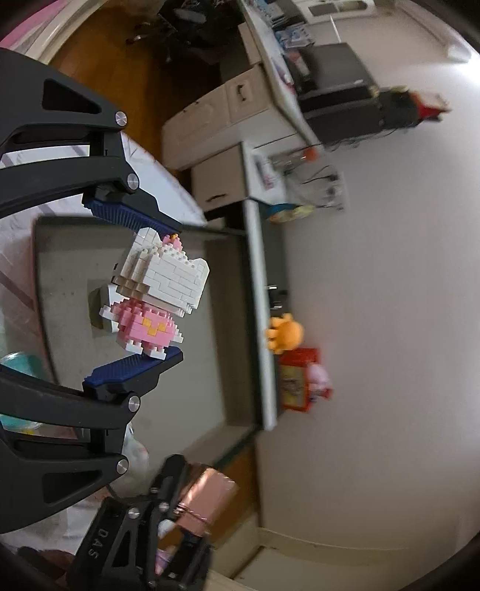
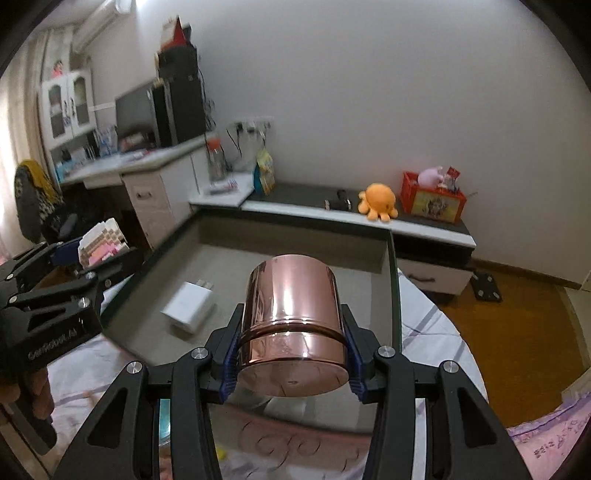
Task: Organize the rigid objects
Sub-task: 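Carry the cup and block figure into the pink box and open both tools, then lift both tools out of the box back toward the bed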
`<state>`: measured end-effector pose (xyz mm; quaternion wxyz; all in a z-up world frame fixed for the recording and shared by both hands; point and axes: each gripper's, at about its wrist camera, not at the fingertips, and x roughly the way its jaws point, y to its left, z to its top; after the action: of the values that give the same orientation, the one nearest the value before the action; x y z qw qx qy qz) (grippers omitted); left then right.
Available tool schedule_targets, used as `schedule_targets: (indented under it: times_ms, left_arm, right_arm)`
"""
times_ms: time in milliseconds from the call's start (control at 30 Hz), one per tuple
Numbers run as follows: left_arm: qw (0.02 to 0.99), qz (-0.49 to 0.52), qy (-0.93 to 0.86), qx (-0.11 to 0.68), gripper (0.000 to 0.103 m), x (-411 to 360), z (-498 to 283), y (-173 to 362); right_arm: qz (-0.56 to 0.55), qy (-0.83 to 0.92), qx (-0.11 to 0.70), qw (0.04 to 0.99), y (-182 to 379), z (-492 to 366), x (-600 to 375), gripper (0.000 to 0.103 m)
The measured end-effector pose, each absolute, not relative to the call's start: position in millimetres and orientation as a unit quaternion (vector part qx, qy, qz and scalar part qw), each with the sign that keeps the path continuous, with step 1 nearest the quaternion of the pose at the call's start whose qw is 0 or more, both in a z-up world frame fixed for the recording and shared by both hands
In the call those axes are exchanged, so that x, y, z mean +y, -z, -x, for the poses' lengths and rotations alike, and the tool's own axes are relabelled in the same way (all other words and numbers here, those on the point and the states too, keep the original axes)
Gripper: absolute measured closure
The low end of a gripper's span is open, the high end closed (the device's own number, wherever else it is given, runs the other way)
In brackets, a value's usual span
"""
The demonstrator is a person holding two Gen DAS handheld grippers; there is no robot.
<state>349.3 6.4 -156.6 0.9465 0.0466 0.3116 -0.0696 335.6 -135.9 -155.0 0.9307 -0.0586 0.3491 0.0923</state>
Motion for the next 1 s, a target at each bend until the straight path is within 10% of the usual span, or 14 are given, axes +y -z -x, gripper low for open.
schedule_targets:
  times_ms: [433, 500, 567, 633, 1000]
  left_arm:
    - [0.917, -0.099, 0.083, 0.379, 0.039, -36, -377, 192]
    - [0.921, -0.097, 0.080, 0.370, 0.020, -34, -374, 188]
    - [0.928, -0.086, 0.080, 0.353, 0.007, -31, -366, 180]
    - [0.932, -0.073, 0.085, 0.344, 0.007, -22, -361, 171]
    - [0.973, 0.001, 0.072, 0.220, 0.000, 29, -236, 91]
  right_arm:
    - [0.056, -0.055, 0.436, 0.897, 177, -377, -155, 0.055]
    - [0.053, -0.057, 0.441, 0.894, 177, -376, -155, 0.054]
    - [0.043, -0.052, 0.422, 0.904, 169, -373, -159, 0.050]
    - [0.027, -0.051, 0.403, 0.913, 158, -364, -163, 0.025]
    - [-0.013, -0.096, 0.278, 0.956, 80, -250, -159, 0.019]
